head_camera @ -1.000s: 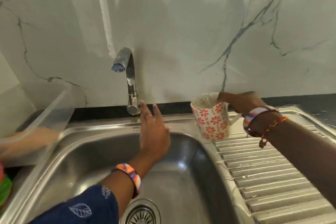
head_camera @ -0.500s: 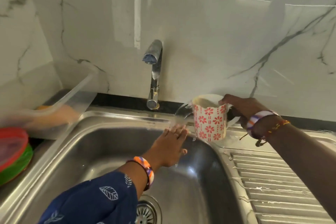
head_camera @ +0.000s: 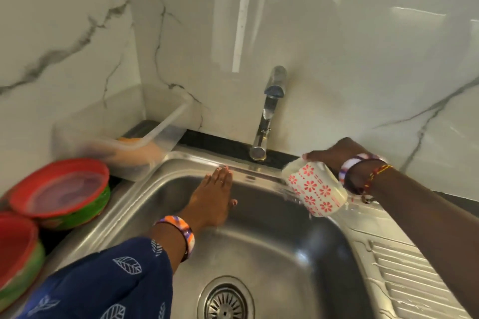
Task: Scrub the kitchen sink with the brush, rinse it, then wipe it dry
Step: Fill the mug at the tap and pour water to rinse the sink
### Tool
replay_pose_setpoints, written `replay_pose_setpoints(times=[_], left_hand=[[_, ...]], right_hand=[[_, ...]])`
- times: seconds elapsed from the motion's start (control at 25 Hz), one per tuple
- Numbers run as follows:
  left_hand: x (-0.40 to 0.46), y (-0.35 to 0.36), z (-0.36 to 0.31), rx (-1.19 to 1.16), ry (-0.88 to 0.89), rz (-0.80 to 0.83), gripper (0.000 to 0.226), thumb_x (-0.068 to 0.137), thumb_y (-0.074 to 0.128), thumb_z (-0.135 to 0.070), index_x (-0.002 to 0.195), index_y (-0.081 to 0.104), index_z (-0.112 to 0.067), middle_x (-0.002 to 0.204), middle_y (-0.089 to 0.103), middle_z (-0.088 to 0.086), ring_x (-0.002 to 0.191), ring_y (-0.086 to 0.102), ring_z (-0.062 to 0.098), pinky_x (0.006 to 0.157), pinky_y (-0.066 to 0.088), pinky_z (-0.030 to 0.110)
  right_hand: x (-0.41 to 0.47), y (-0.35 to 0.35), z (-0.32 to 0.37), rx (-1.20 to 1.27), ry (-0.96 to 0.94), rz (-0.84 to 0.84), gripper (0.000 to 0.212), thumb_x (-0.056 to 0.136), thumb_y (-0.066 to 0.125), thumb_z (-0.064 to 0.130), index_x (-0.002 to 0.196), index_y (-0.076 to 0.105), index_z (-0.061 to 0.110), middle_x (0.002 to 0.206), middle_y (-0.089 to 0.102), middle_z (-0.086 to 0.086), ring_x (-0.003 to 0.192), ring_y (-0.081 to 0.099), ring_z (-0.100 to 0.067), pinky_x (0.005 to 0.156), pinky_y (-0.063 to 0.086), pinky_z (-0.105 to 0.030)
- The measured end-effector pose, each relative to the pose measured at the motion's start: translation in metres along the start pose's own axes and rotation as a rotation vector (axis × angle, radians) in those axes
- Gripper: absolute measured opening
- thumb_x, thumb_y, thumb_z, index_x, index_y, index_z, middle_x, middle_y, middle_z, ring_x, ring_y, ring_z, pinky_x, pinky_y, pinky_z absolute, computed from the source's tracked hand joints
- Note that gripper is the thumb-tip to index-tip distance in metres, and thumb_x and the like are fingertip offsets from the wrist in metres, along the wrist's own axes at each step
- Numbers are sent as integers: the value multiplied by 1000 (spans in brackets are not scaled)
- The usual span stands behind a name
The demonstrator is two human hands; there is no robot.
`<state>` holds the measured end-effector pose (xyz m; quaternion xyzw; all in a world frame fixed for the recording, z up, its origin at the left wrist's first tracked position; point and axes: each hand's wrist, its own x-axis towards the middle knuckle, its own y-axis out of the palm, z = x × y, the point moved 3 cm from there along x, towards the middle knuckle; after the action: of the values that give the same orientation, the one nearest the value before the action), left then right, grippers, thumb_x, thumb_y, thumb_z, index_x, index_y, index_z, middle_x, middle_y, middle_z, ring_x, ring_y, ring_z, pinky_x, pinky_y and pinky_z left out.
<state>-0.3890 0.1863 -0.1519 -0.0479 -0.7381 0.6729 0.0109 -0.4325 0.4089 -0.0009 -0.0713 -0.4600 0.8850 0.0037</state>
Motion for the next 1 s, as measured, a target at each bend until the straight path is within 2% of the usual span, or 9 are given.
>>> replay_pose_setpoints(times=[0.12,0.28,0.36,0.44,0.64,0.72,0.8,0.88,1.0], left_hand=[[-14,-10,33,-9,-190,41,77,99,37,-41,150,-7,-3,157,-13,16,146,-9,29,119,1,37],[-47,-20,57,42,-302,115,79,99,39,-40,149,-7,1,156,-11,20,146,-6,32,119,2,38],[-64,-24,67,98,-314,123,80,98,41,-39,148,-3,5,156,-5,23,146,-1,34,119,2,39],[-80,-24,76,95,-338,142,81,96,44,-38,149,-1,5,157,-1,23,146,1,33,121,5,39],[-122,-27,74,46,-382,275,73,98,41,-32,149,3,4,157,3,21,146,4,32,120,11,39],[-138,-40,69,-10,-354,267,57,98,42,-23,146,24,2,153,23,20,143,23,29,116,22,32],[-155,-55,67,-62,-338,270,42,97,42,-12,136,41,3,142,43,18,131,43,27,100,35,24],[-176,-69,69,-83,-333,304,38,97,38,-6,133,45,4,136,48,18,124,48,28,89,37,23],[-208,-79,76,-78,-305,356,39,96,38,-3,134,45,1,139,46,16,124,46,27,96,34,25]], right_hand=[[-1,38,41,22,-120,131,45,72,72,49,83,68,6,83,68,-9,73,61,-23,65,43,-28],[-18,84,82,454,-149,263,29,77,75,33,85,64,7,74,62,0,66,57,-12,53,49,-20],[-16,102,99,562,-132,246,31,74,77,34,83,65,7,88,68,-5,79,63,-21,74,55,-29],[-17,112,119,435,-189,217,32,74,76,38,76,64,9,94,68,-9,84,62,-27,83,52,-34],[-53,130,155,20,-391,262,36,79,68,47,89,62,13,92,63,-10,82,57,-28,71,41,-29],[-75,135,159,20,-419,313,45,76,72,44,102,65,8,102,66,-11,86,59,-28,73,43,-29],[-100,139,163,51,-451,359,49,72,76,41,107,64,9,105,66,-9,88,61,-25,74,45,-29],[-126,138,166,108,-468,411,34,71,78,36,93,64,13,98,68,-4,80,61,-20,69,48,-26],[-173,122,159,159,-473,504,18,79,73,29,78,62,15,69,57,3,58,50,-7,43,42,-9]])
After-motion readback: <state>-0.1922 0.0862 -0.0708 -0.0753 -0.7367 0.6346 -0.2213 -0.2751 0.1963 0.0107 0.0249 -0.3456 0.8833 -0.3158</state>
